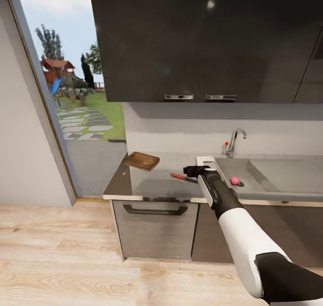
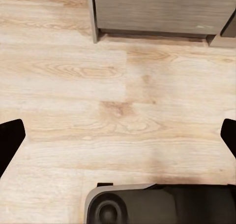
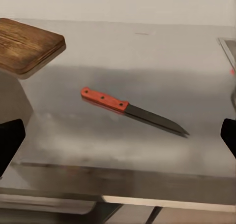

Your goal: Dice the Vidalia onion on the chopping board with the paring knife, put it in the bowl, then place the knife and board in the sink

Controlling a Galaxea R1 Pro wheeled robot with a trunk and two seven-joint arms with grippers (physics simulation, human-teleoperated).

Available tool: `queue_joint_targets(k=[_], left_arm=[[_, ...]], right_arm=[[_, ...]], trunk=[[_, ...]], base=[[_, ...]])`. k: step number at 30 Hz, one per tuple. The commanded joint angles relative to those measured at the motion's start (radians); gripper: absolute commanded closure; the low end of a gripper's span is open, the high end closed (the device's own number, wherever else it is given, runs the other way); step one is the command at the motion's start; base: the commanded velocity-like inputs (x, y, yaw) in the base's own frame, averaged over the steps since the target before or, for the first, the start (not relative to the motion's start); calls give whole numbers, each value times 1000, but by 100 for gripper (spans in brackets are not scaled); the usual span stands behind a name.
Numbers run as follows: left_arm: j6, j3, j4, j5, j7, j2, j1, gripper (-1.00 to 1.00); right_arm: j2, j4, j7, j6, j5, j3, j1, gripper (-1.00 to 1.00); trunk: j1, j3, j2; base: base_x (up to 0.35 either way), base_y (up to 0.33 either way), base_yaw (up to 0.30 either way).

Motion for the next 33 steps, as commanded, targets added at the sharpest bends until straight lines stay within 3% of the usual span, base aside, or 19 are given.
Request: queue_joint_targets(k=[1,9,19,27,33], left_arm=[[-1,-1,-1,2,0,0,0,-100],[0,1,-1,2,1,0,0,-100],[0,1,-1,2,1,0,0,-100],[-1,1,7,2,1,0,0,-100],[-1,1,16,2,0,0,0,-100]], right_arm=[[-1,1,-5,6,-1,3,-1,-100],[-1,33,-1,-45,-1,3,-1,-100],[-2,68,29,-75,1,2,-1,-100],[-15,113,44,-111,2,3,-1,-100],[-61,121,52,-117,0,4,-1,-100]], trunk=[[1,-2,-2],[1,-2,-2],[1,-2,-2],[1,-2,-2],[1,-2,-2]], base=[[117,9,0],[144,-8,0],[266,-168,0],[89,-70,0],[3,-2,0]])
